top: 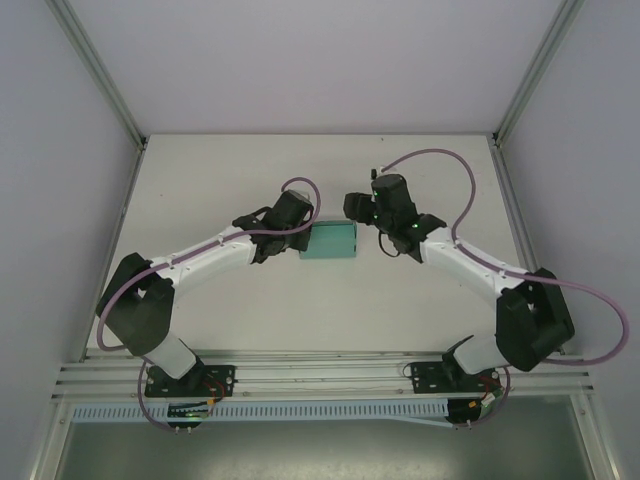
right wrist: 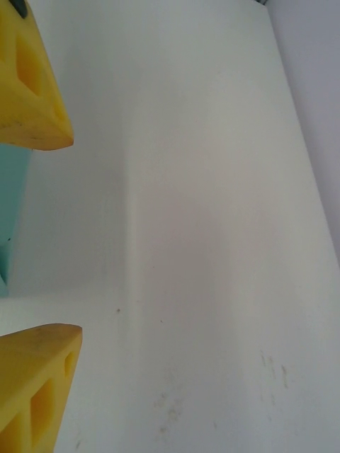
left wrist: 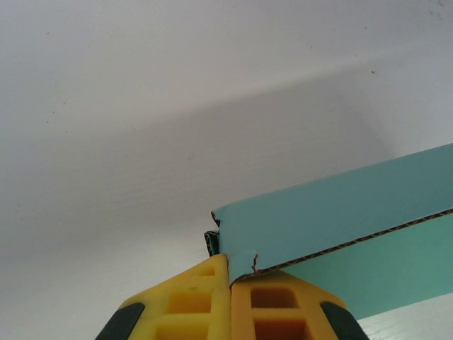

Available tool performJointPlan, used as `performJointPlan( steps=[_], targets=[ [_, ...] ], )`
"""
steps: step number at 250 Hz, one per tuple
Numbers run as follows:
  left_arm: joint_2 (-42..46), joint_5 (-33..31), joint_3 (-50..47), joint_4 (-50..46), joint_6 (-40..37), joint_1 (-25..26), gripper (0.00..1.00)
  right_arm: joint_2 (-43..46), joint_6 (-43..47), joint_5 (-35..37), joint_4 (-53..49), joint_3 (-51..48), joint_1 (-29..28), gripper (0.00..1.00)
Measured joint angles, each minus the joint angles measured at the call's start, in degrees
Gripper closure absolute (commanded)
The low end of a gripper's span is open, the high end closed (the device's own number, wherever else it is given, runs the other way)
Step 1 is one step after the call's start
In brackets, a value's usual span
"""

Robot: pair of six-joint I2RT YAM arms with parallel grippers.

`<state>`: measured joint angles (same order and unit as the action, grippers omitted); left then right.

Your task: Assemble paper box

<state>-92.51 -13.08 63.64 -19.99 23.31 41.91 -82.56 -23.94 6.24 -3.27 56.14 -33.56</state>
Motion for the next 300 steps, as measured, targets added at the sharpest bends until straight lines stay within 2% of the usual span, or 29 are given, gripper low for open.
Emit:
performJointPlan(
  steps=[37,85,111,139,206,233,248,300],
  targets=[
    [0.0,-0.6,0.0,-0.2,-0.2,0.1,1.0,-3.0,-1.0,-1.9,-0.5,0.0,0.5,0.44],
    [0.0,-0.8,0.0,-0.2,-0.2,0.2,1.0,-4.1,-3.1,-4.5,0.3,-2.1,0.9,0.49],
    [0.0,-0.9,0.5,-0.8,-0.7,0.4,0.92,-4.0,-4.9,-5.9,2.6,-5.0,1.1,0.53],
    [0.0,-0.3,0.8,-1.9,-1.2,0.4,0.89,-3.1,-6.8,-6.8,5.4,-7.5,1.1,0.53],
    [0.7,2.6,1.0,-5.8,-2.2,0.2,0.69,-2.7,-9.7,-7.4,11.4,-11.2,1.1,0.53],
    [1.7,3.6,1.2,-8.2,-2.6,0.2,0.53,-2.7,-10.0,-7.4,12.1,-11.5,1.1,0.54],
    [1.9,4.1,1.8,-9.8,-2.9,0.2,0.4,-2.8,-10.1,-7.5,12.3,-11.5,1.1,0.55],
    [2.7,6.3,5.4,-12.1,-3.5,0.2,0.19,-3.2,-11.1,-7.9,14.1,-12.1,1.1,0.57]
  ],
)
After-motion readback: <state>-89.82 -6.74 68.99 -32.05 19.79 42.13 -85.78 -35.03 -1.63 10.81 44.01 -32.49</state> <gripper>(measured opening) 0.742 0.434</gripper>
